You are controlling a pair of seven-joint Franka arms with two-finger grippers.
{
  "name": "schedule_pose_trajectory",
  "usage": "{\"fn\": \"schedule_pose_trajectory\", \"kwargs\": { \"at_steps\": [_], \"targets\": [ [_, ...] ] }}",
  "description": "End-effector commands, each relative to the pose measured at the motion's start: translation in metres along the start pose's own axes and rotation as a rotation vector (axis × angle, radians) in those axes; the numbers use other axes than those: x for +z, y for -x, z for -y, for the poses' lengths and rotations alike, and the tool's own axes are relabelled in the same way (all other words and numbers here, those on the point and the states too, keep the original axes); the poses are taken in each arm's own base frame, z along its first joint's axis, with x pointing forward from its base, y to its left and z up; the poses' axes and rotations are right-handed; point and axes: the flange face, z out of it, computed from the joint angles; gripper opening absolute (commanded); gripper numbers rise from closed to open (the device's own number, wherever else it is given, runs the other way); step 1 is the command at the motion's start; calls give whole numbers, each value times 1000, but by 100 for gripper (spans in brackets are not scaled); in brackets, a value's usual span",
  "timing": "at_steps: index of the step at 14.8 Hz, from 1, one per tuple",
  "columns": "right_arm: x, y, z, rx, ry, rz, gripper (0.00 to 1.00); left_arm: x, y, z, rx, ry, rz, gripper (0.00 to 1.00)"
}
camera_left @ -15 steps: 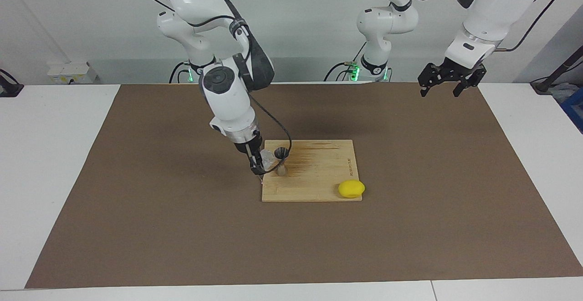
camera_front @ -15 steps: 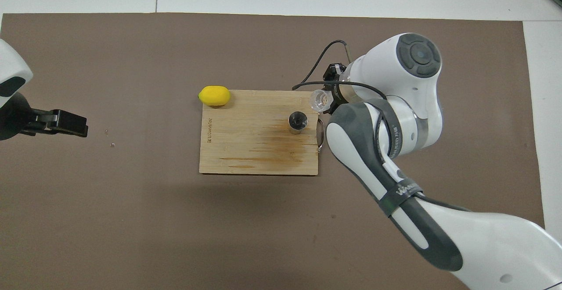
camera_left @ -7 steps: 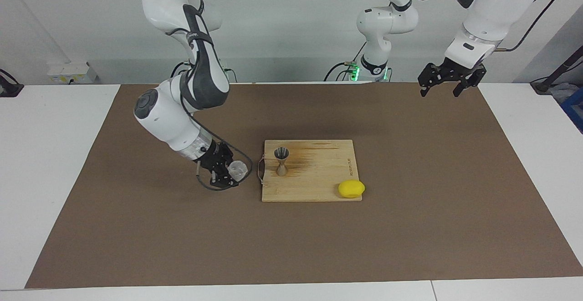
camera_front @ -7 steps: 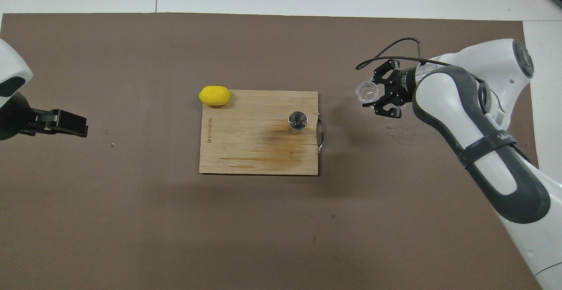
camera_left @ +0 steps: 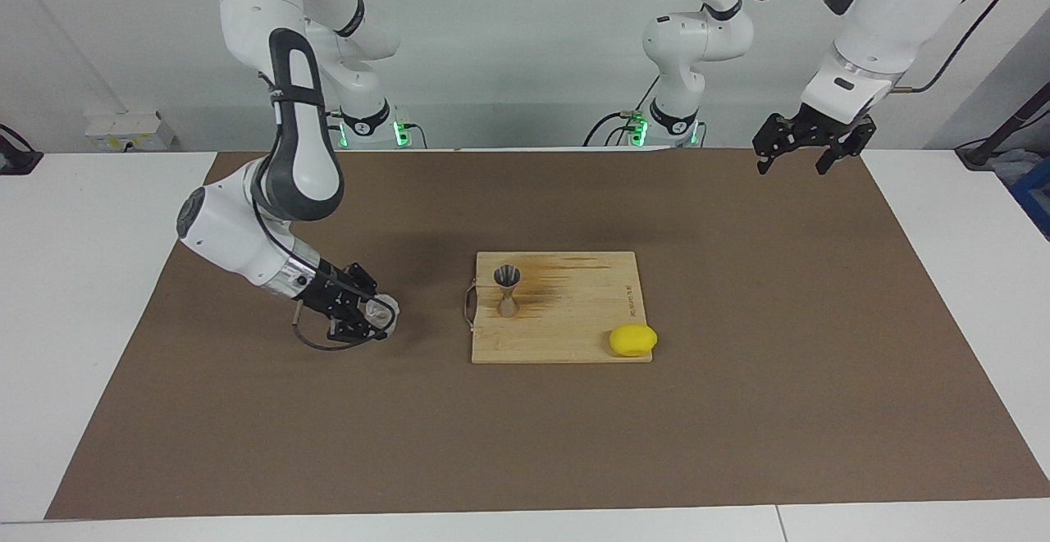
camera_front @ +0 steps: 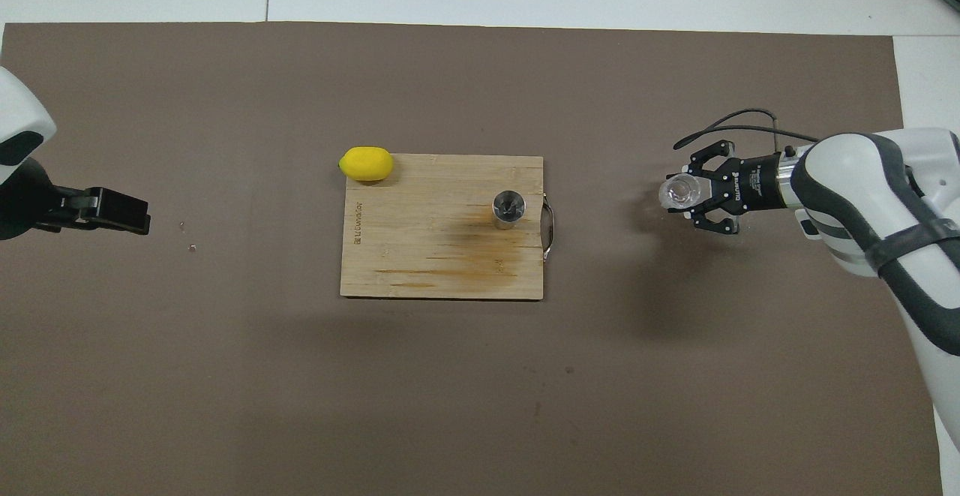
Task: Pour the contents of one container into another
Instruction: 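Carry the glass cup back to its starting spot with the right gripper, then lower the glass cup onto the table and open the right gripper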
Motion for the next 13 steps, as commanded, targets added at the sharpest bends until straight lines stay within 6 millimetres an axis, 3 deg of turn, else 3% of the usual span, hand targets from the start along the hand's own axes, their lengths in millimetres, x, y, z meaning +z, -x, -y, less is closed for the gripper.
{"fn": "schedule_pose_trajectory", "kwargs": {
  "at_steps": [1, 6, 10, 11, 12, 13],
  "targets": [
    [2, -22, -21, -44, -23, 75, 35, -3, 8, 2, 1, -13, 2, 100],
    [11, -43, -34, -13, -13, 108, 38, -3, 8, 2, 1, -13, 2, 100],
    [19, -48, -38, 13, -18, 124, 40, -3, 8, 2, -1, -13, 2, 100],
    [20, -48, -38, 18, -22, 123, 46, -3, 8, 2, -1, -13, 2, 100],
    [22, -45, -37, 14, -21, 119, 67, -3, 8, 2, 1, -13, 2, 100],
    [22, -43, -35, 11, -25, 111, 98, -3, 8, 2, 1, -13, 2, 100]
  ]
}}
